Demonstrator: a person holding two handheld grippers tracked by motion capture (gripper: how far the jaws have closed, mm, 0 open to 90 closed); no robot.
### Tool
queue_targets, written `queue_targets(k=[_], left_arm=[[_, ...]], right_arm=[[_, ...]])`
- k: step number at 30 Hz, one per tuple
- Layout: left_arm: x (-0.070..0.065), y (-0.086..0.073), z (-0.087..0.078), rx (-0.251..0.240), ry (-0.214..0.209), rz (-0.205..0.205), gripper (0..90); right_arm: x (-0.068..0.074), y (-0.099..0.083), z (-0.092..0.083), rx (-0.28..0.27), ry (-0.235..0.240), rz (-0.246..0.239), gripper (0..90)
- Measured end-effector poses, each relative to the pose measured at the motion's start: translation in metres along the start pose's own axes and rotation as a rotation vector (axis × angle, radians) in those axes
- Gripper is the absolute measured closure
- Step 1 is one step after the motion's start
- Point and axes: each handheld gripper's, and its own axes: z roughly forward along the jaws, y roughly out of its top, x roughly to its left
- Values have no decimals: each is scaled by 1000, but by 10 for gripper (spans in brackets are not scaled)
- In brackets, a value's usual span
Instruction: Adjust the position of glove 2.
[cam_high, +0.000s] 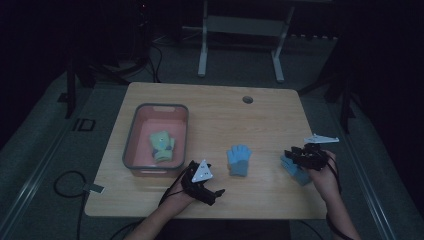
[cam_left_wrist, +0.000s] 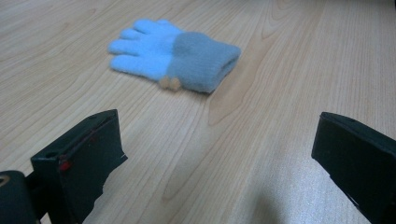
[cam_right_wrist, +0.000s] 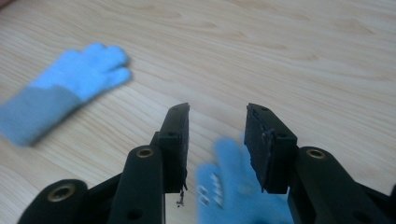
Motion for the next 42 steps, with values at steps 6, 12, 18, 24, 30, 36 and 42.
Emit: queue_targets(k=[6, 12, 18, 24, 30, 36, 42], left_arm=[[0, 0, 0, -2, 2, 0, 21], [0, 0, 1, 2, 0, -2, 21], [0, 0, 1, 3, 2, 0, 21], [0, 0, 1, 0, 2, 0, 21], [0, 0, 1, -3, 2, 0, 21], [0, 1, 0, -12, 4, -2, 21], [0, 1, -2, -18, 3, -1, 21]], right_arm=[[-15, -18, -1, 37, 4, 1, 589], [-22, -36, 6, 80, -21, -22, 585], [-25, -49, 11, 104, -37, -21, 625], [-17, -48, 13, 99, -74, -8, 835], [-7, -39, 10, 63, -96, 68, 852], [20, -14, 1, -15, -135, 139, 853], [41, 4, 3, -52, -166, 214, 853]])
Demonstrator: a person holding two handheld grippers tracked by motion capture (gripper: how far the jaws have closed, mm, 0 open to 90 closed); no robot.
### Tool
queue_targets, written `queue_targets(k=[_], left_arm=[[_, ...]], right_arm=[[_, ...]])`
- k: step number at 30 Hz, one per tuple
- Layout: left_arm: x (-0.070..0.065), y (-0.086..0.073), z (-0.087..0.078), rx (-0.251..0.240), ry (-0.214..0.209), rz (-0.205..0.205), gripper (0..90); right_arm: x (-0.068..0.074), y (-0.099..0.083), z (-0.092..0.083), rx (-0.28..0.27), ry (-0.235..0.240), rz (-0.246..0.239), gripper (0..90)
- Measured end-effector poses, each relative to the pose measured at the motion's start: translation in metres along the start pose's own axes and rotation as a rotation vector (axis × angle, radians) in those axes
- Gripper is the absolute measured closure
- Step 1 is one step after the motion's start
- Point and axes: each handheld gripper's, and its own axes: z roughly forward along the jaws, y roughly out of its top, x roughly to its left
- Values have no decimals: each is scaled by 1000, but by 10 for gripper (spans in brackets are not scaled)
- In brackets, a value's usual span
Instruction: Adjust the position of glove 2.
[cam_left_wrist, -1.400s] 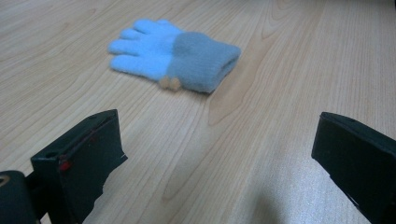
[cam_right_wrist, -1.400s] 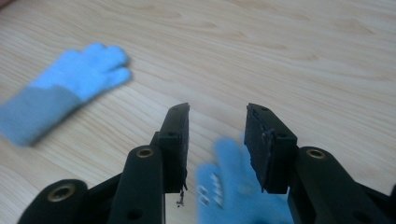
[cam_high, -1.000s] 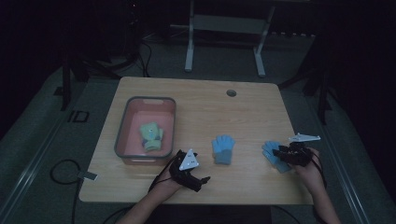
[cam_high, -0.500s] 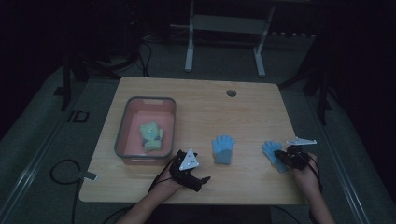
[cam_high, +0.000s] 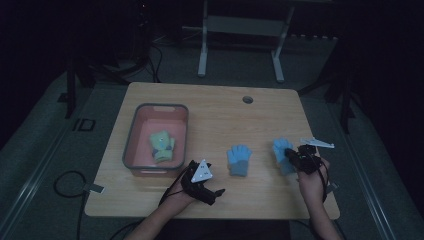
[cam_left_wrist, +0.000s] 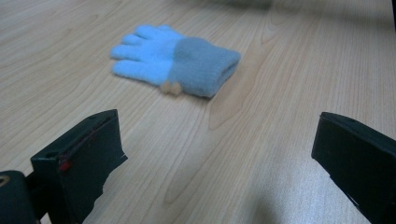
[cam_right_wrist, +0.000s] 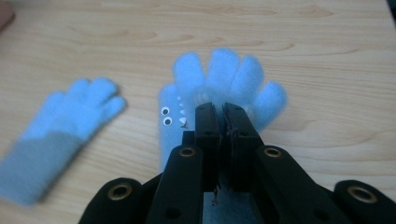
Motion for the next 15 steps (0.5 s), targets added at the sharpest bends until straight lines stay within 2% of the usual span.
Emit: queue_targets(k=[8, 12, 15], left_arm=[[-1, 1, 0, -3, 2, 8, 21], [-1, 1, 0, -3, 0, 12, 21], [-1, 1, -1, -5, 2, 11, 21]], right_arm=[[12, -6, 22, 29, -35, 82, 852], [10, -12, 32, 36, -43, 132, 844], [10, -17, 41, 49, -71, 118, 817]])
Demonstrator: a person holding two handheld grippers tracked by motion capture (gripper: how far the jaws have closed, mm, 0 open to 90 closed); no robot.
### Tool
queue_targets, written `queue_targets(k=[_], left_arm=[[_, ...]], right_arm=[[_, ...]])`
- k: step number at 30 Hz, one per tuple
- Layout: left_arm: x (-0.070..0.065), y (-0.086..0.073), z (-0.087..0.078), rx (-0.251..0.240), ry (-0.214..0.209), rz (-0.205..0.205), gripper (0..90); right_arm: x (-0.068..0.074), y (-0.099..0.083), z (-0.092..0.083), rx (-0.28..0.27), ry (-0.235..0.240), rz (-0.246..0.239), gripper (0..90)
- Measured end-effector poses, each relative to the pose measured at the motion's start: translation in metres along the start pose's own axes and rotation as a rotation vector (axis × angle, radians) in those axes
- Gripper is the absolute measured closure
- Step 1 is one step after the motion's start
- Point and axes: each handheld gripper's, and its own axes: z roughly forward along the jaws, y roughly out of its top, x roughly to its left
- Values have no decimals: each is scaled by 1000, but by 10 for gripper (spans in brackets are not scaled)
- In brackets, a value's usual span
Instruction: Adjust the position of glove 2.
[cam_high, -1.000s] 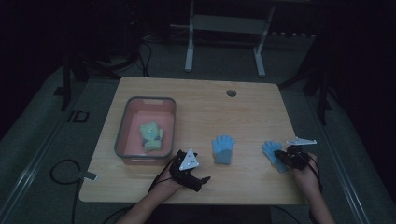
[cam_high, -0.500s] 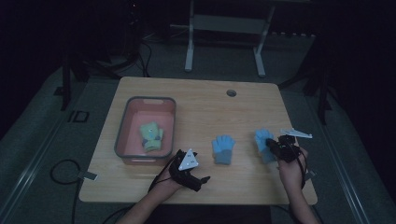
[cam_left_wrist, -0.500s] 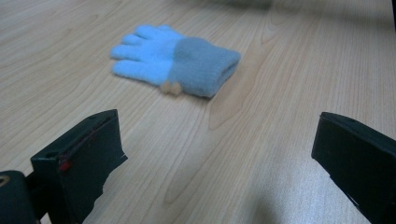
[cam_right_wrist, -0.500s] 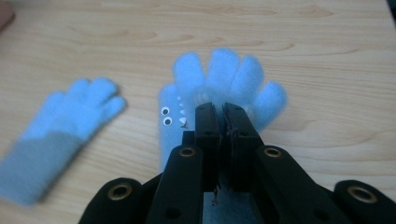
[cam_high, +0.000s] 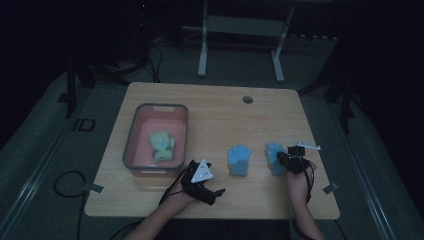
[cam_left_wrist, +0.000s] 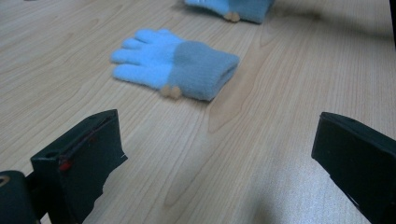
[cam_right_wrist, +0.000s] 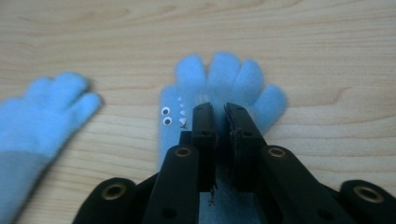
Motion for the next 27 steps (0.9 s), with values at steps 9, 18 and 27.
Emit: queue_targets(k=[9, 18, 27], left_arm=[[0, 0, 0, -1, -2, 3, 21], [-1, 0, 0, -1, -5, 2, 21], [-2, 0, 2, 7, -6, 2, 21]], right_arm=[[-2, -3, 9, 22, -19, -45, 717], [-12, 11, -12, 12, 48, -185, 677], [-25, 17, -19, 21, 194, -287, 664]])
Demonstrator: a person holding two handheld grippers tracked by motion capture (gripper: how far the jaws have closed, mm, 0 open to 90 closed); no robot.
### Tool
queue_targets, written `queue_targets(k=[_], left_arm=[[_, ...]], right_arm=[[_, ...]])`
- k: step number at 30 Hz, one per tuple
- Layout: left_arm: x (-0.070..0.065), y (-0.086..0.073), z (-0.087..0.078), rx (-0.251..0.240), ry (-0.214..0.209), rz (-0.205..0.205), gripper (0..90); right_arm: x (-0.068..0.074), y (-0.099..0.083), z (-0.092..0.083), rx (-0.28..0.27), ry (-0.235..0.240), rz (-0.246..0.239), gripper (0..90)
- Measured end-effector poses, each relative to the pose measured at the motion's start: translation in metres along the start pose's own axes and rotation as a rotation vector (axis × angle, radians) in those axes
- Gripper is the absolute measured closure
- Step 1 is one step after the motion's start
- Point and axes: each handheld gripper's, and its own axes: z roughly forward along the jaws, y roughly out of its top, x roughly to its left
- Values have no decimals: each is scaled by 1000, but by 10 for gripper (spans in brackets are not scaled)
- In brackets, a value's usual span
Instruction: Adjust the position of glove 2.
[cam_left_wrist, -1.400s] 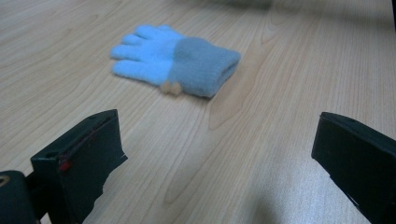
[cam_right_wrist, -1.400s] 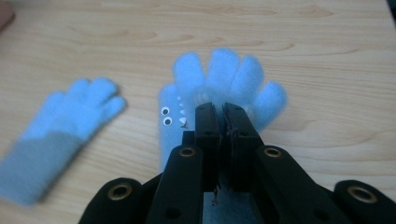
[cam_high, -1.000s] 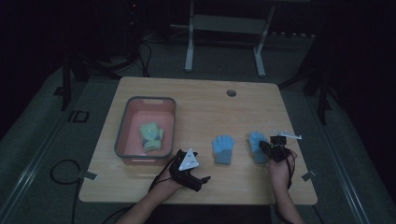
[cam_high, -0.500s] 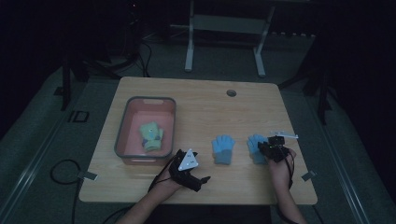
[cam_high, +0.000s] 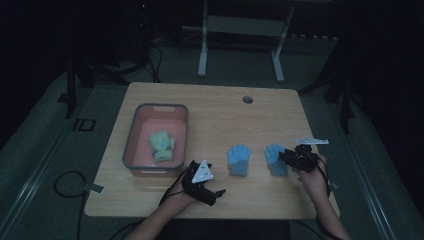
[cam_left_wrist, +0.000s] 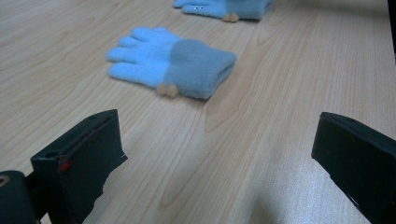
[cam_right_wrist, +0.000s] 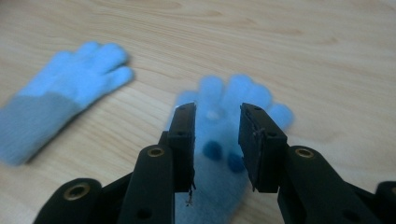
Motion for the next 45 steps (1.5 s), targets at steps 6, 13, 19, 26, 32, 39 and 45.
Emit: queue_targets(k=[6, 13, 19, 26, 32, 39, 45], left_arm=[[-1, 0, -1, -1, -1, 3, 21], [-1, -1, 0, -2, -1, 3, 21], [-1, -1, 0, -3, -5, 5, 21], [0, -1, -1, -1, -4, 5, 21], [-2, -1, 0, 0, -8, 7, 21], [-1, 0, 0, -1, -7, 5, 21], [-1, 0, -1, -7, -6, 6, 21]], right_arm=[[-4, 0, 3, 0, 84, -67, 660], [-7, -4, 11, 8, 118, -131, 628], [-6, -9, 19, 26, 119, -143, 613], [-4, -18, 31, 61, 91, -163, 618], [3, -20, 31, 56, 56, -167, 782], [12, -17, 29, 60, -1, -109, 848], [24, 3, 8, 3, -25, -77, 855]])
